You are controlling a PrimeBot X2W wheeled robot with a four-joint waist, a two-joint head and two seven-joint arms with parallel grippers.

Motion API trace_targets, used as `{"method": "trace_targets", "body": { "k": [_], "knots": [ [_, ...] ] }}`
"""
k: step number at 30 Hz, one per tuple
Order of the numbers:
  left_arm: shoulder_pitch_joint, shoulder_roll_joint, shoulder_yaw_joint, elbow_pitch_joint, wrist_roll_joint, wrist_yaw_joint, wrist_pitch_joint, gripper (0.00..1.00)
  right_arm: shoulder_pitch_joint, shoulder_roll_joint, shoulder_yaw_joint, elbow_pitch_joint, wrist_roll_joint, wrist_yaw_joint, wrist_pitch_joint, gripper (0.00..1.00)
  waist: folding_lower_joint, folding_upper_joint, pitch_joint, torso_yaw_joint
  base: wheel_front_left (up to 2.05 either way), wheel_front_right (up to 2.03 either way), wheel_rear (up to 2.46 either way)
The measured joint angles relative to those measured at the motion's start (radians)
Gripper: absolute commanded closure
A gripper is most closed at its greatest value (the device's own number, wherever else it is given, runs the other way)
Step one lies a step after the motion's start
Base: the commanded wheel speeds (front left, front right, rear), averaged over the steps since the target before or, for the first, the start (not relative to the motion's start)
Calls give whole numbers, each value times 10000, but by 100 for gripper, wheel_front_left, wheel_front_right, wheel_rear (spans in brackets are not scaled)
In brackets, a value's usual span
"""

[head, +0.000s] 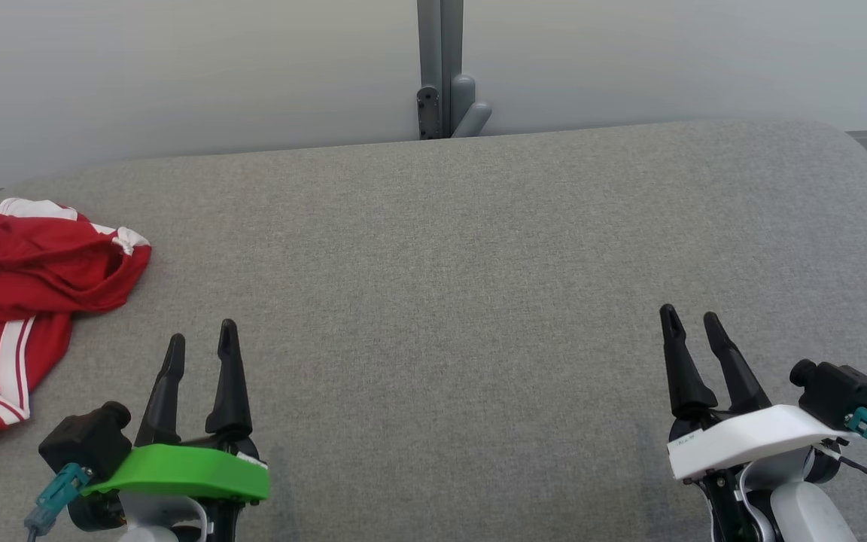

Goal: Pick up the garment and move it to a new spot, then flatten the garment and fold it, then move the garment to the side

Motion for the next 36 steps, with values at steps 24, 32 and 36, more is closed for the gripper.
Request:
{"method": "trace_targets", "body": {
  "k": [24, 32, 36],
  "knots": [
    [60, 27, -322, -148, 2284, 4, -616, 0, 130, 40, 314, -291, -2472, 2, -602, 0, 0, 0, -54, 108, 0, 0, 0],
    [167, 31, -366, -125, 2640, 6, -771, 0, 219, 40, 447, -372, -3122, 2, -779, 0, 0, 0, -92, 185, 0, 0, 0],
    [184, 33, -397, -121, 2924, 10, -846, 0, 252, 40, 499, -393, -3409, 2, -842, 0, 0, 0, -132, 227, 0, 0, 0]
  ]
}}
